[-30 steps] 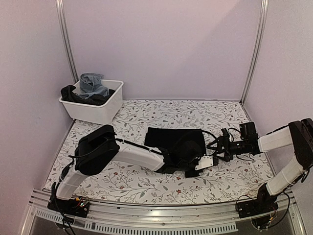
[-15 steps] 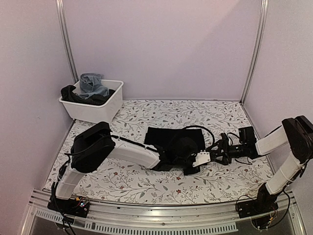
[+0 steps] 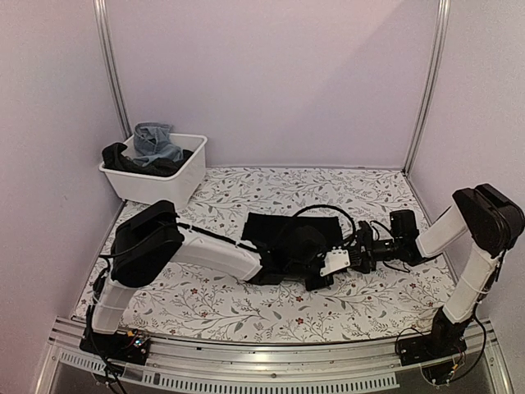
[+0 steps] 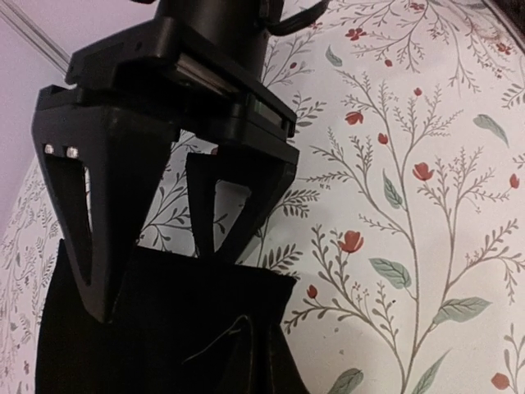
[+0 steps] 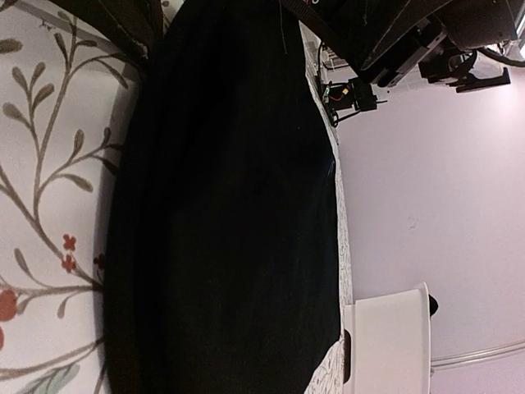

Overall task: Fold and stack the mixed laundry pile
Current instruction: Pass from the left arm to the right

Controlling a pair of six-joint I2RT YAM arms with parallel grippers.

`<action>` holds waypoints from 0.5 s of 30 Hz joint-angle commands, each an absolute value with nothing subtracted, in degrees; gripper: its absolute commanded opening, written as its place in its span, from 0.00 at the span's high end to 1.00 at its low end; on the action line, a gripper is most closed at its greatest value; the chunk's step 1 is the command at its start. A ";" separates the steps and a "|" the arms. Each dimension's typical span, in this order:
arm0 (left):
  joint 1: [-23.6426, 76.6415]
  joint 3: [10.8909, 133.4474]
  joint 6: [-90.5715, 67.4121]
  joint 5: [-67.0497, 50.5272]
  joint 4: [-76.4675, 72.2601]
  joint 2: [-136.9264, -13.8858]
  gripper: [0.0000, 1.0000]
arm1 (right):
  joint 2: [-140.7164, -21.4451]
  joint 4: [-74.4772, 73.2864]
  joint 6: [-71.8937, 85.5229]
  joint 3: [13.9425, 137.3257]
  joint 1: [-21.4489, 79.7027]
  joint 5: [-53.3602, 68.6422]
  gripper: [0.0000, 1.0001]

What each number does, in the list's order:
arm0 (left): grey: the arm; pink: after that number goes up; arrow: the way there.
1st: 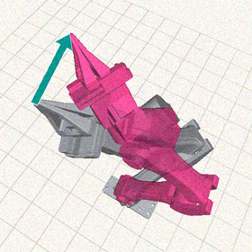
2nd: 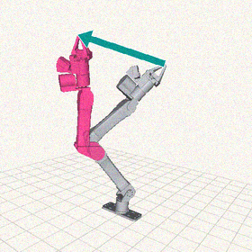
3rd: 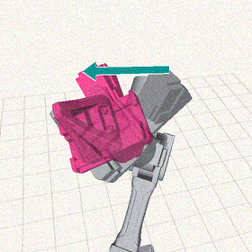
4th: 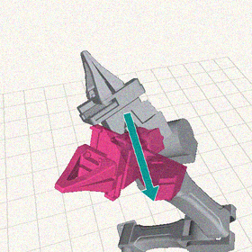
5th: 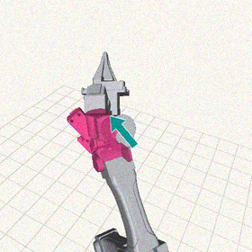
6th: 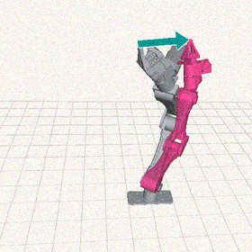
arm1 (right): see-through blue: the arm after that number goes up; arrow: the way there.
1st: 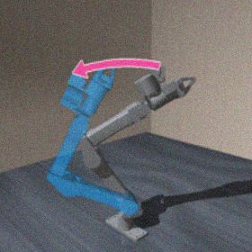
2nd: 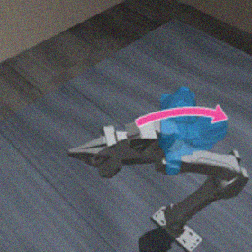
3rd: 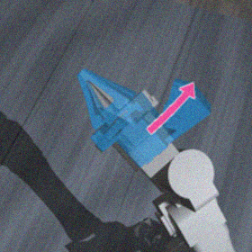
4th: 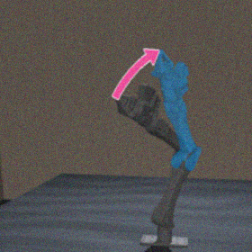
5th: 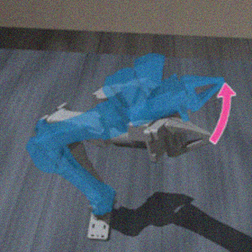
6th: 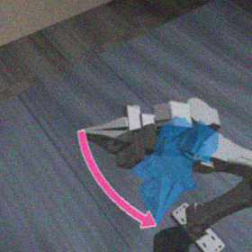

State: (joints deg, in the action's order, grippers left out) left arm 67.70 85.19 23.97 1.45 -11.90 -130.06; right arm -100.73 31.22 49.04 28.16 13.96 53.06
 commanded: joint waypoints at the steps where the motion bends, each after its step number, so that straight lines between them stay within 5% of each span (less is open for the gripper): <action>1: 67.06 83.83 23.89 1.12 -14.31 -126.67 1.00 | -105.96 32.35 51.96 30.72 14.25 51.19 0.24; 15: 67.67 81.61 25.01 1.53 -15.42 -125.24 1.00 | -117.02 34.58 55.26 39.10 14.33 51.93 0.33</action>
